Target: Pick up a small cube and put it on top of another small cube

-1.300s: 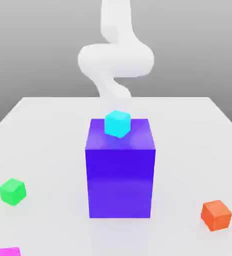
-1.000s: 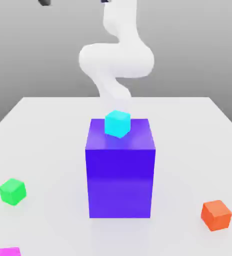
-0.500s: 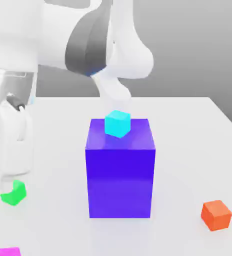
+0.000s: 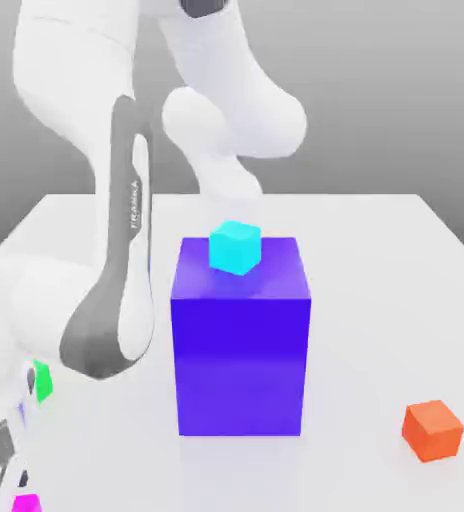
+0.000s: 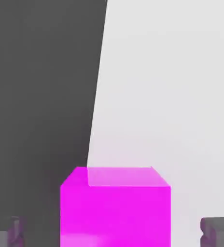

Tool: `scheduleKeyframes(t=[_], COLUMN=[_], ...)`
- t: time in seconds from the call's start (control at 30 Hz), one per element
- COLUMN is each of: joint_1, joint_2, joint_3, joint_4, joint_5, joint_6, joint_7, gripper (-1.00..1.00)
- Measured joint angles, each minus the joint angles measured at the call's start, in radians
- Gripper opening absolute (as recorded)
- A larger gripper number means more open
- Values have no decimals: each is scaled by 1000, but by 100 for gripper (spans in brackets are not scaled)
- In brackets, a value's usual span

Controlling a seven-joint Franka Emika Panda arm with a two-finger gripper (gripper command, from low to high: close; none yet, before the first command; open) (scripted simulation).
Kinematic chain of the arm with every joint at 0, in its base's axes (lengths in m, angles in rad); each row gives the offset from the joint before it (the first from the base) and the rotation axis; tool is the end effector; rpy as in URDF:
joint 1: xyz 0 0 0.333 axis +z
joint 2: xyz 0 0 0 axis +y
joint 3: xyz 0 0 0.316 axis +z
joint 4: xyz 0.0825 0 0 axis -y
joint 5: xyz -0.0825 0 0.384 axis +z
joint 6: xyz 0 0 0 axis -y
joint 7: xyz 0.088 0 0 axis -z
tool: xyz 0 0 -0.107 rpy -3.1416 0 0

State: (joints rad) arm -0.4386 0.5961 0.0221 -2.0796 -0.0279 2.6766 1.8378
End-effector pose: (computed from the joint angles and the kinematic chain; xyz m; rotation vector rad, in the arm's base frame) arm 0.5309 -0.2336 0.1353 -1.3781 2.8225 -0.0015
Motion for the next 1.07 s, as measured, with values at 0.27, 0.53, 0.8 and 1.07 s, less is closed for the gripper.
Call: scheduleKeyframes(t=[0.27, 0.53, 0.8, 1.07], joint_1=[-2, -83, -210, -225], joint_2=[-86, -331, -562, -404], joint_3=[3, -71, -163, -131], joint_4=[-20, -266, -539, -553], joint_5=[6, 25, 33, 94], joint_6=[-65, -77, -24, 148], joint_7=[-3, -7, 8, -34], gripper=[-100, -100, -100, 100])
